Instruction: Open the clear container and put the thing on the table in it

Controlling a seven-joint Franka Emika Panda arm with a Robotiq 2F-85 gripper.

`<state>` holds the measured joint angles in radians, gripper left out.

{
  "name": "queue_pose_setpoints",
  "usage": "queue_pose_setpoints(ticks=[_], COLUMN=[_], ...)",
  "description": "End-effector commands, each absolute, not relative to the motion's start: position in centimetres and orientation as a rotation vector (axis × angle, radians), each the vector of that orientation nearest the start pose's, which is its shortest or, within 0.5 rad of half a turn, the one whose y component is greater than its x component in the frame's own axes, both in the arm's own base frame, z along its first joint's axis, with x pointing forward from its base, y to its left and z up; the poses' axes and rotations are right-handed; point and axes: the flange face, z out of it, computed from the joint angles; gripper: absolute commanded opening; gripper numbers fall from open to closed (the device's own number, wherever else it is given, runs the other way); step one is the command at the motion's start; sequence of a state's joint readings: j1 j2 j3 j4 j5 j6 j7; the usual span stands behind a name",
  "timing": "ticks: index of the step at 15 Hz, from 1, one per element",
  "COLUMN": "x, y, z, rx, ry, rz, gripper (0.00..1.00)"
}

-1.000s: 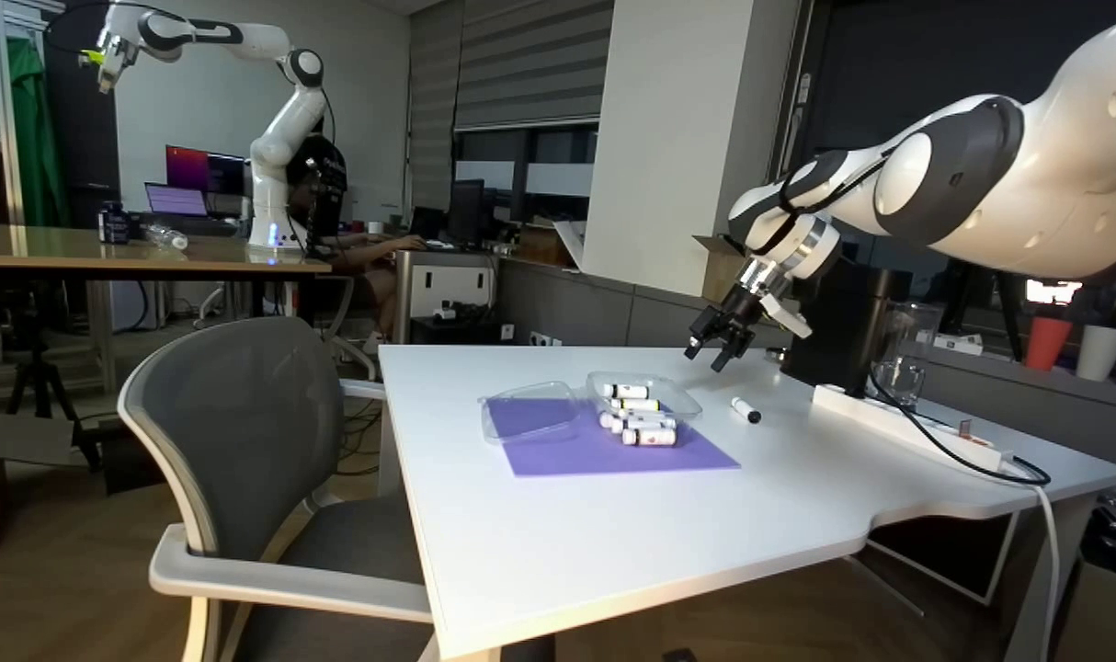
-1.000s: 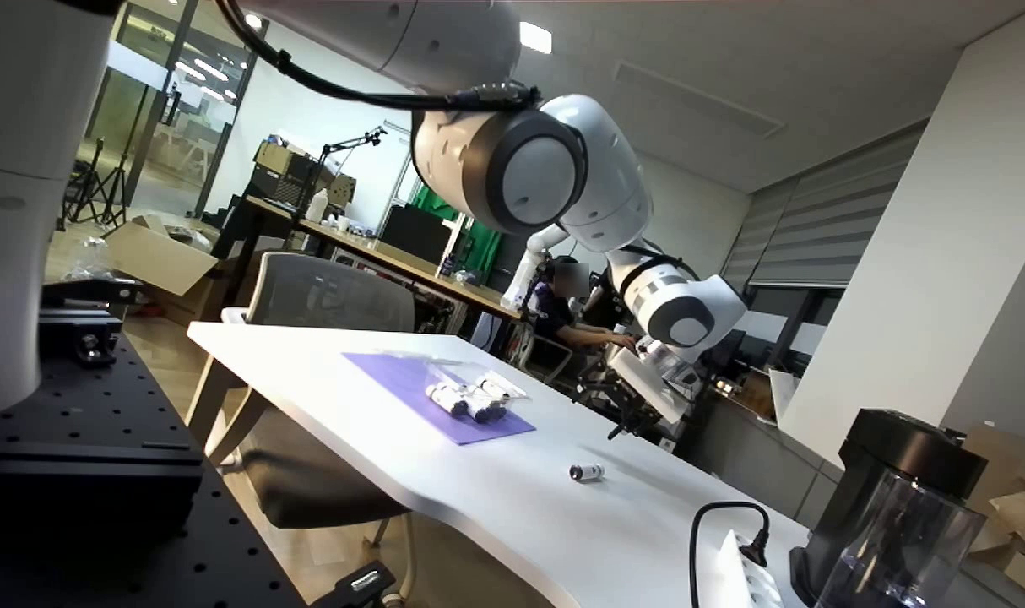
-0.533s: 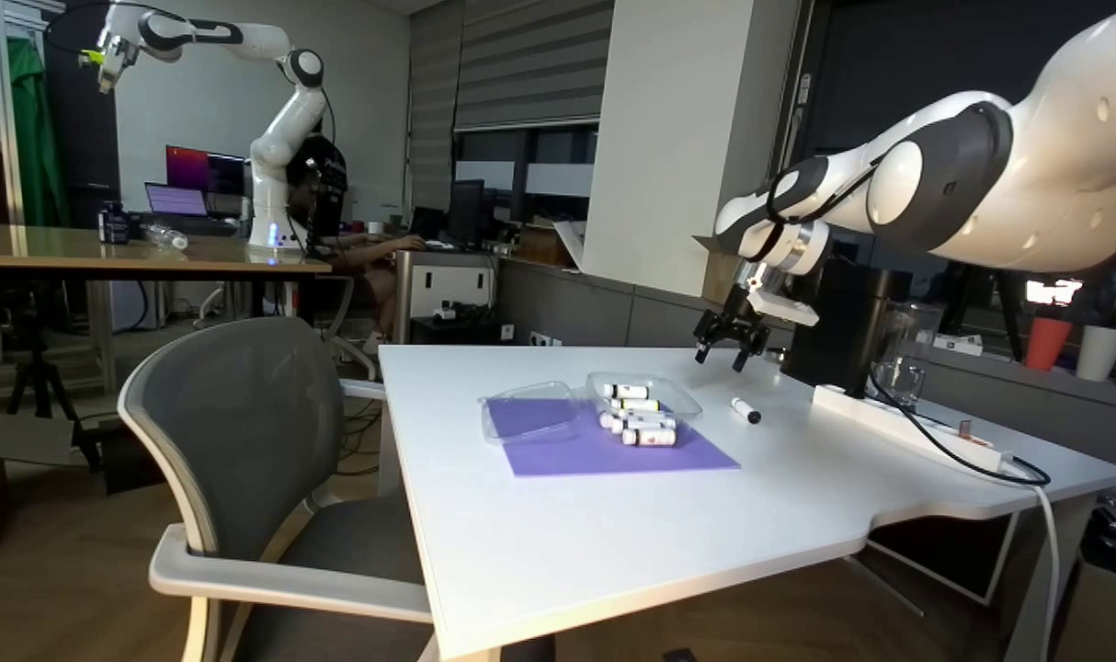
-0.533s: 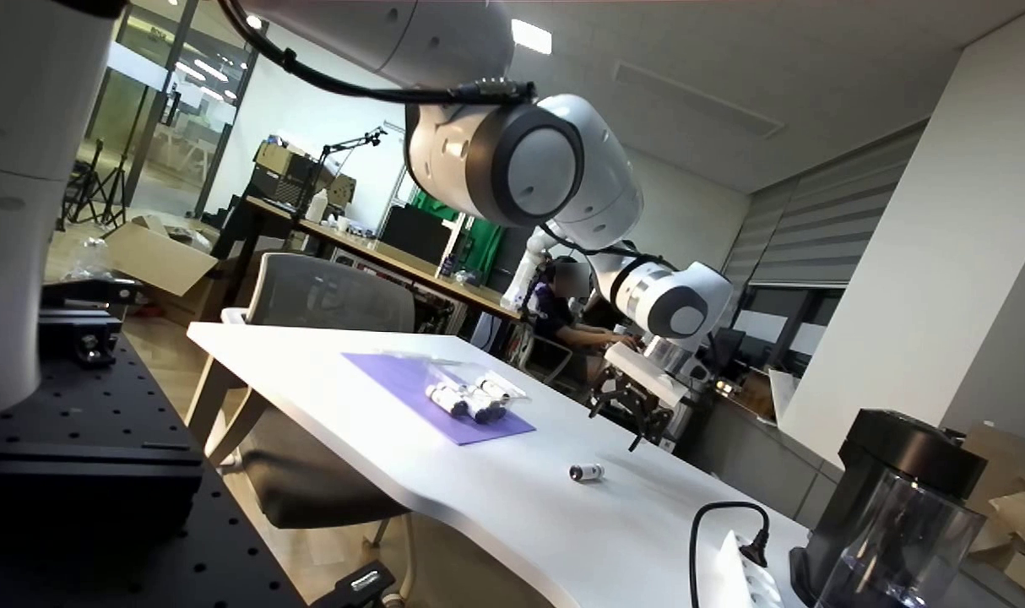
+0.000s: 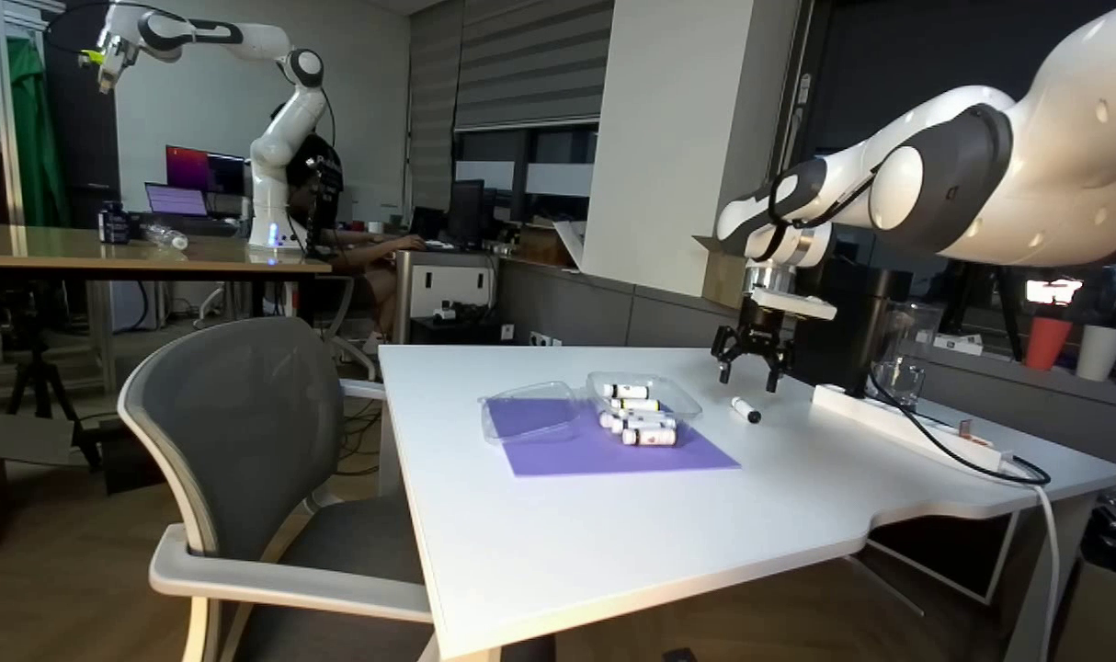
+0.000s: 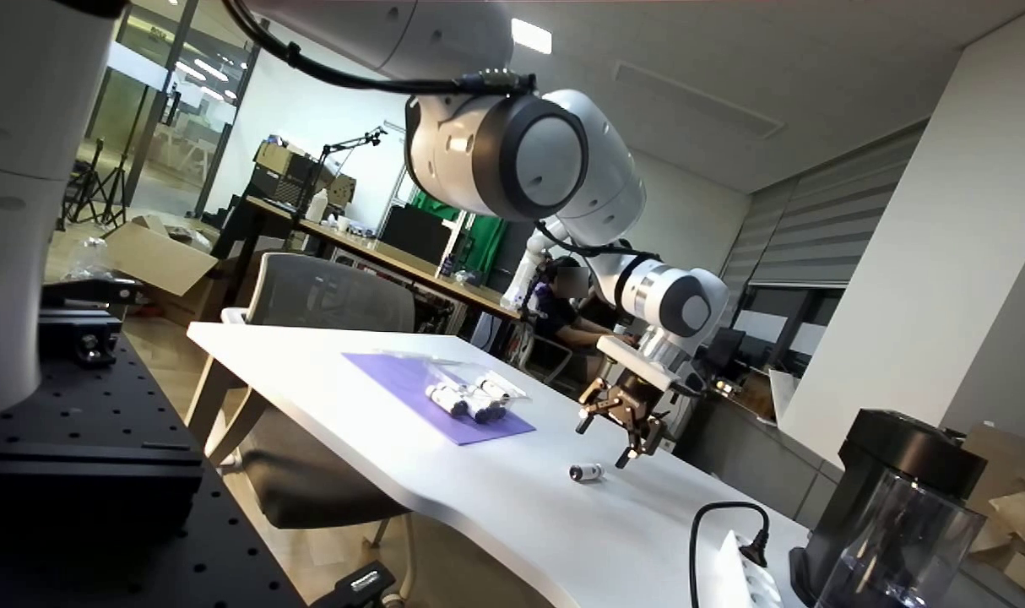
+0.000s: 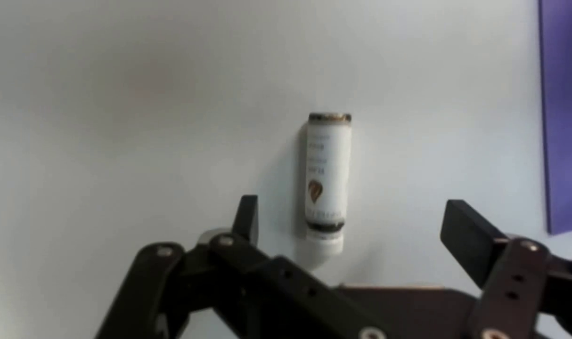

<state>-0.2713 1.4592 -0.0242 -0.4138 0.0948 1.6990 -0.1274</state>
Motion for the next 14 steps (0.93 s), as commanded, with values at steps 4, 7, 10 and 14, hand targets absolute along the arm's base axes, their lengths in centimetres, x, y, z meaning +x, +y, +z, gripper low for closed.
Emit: queue_pose_setpoints(ticks=[4,7,10,14], x=[73.4,73.5,73.7,74.0], y=[-20.1,-20.1,-20.3,-20.6], z=[13.2,12.8,12.5,12.3], rx=[-2.949,-2.946,-2.947,-2.958], ry=[0.527,0.539,0.520,0.453], rz=[0.530,0.490,0.461,0.416], gripper=[1.00,1.00,1.00,1.00])
